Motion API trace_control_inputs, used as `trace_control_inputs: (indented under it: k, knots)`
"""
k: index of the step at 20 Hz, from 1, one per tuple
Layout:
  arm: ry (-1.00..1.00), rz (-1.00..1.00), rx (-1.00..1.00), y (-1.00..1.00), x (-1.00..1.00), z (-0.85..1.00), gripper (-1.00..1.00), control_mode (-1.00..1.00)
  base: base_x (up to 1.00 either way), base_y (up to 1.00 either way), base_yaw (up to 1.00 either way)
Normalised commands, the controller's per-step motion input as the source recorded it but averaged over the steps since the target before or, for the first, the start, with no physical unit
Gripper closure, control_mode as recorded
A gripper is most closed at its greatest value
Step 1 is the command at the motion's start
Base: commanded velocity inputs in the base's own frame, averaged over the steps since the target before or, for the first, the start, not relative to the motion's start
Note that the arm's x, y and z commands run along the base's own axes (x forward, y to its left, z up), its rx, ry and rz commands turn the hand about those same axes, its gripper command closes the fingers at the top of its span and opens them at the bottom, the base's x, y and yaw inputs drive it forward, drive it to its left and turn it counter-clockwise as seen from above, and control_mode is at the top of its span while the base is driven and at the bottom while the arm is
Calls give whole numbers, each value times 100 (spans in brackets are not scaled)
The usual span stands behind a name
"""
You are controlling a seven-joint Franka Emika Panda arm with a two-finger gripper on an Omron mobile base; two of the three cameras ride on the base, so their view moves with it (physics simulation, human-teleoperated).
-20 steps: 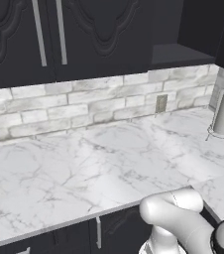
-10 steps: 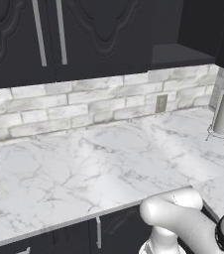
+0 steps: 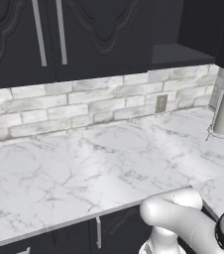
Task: Close all open cabinet doors.
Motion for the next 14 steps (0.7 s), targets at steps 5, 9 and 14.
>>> trace_control_inputs:
  k: [5,9,14]
  knots:
    - [0,5,-10,39,12,0,-100,-100,0,0,0]
    - [0,6,-13,52,3,-1,-100,-100,0,0,0]
    - [0,7,-13,61,10,-2,-100,-100,0,0,0]
